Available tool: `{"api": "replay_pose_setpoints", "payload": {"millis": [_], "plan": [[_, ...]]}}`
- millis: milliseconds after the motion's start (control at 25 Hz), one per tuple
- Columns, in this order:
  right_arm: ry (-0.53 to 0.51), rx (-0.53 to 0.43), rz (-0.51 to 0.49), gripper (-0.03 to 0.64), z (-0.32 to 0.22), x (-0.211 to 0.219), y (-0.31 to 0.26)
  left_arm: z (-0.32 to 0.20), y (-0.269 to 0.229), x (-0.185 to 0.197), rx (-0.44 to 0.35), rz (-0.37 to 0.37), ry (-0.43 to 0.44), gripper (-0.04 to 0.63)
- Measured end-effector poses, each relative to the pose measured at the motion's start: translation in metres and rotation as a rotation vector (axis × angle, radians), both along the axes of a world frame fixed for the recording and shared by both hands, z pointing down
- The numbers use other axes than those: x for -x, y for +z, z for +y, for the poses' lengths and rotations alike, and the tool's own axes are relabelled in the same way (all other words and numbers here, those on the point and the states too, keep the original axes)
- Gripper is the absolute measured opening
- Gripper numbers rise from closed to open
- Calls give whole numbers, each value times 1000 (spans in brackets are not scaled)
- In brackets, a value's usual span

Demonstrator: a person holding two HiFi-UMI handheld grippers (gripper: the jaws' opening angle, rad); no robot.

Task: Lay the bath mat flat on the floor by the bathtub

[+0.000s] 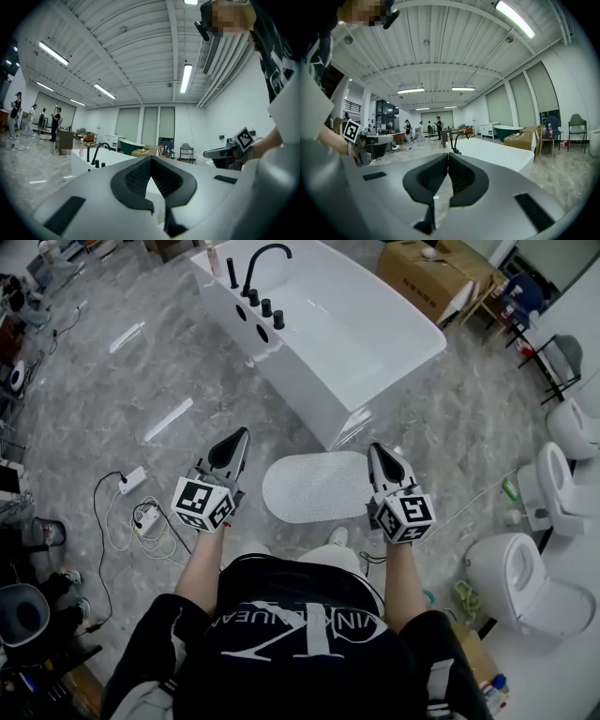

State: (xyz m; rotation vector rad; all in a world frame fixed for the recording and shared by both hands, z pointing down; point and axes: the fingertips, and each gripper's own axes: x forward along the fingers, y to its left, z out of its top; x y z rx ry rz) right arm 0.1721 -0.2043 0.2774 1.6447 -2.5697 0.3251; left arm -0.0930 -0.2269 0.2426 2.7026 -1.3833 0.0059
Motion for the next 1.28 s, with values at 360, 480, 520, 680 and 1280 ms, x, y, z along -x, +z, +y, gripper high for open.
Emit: {"api": "replay_pose_setpoints", "payload": {"millis": [360,480,520,680,1280], "plan": [[27,-35,7,26,0,-3,-15,-6,-22,11,-52,4,-18,14],[39,-41,5,26,1,-8,-17,-5,-23,12,-56,6,-22,14],[43,-42,4,26,2,-9,-17,-4,-23,12,-57,6,-24,14],[54,-29,-6,26,5,-14,-13,-1,-20,12,-45,11,-33,14],[69,18,-22,26,4,-27,6,-8,-3,4,-8,8,-36,14]]}}
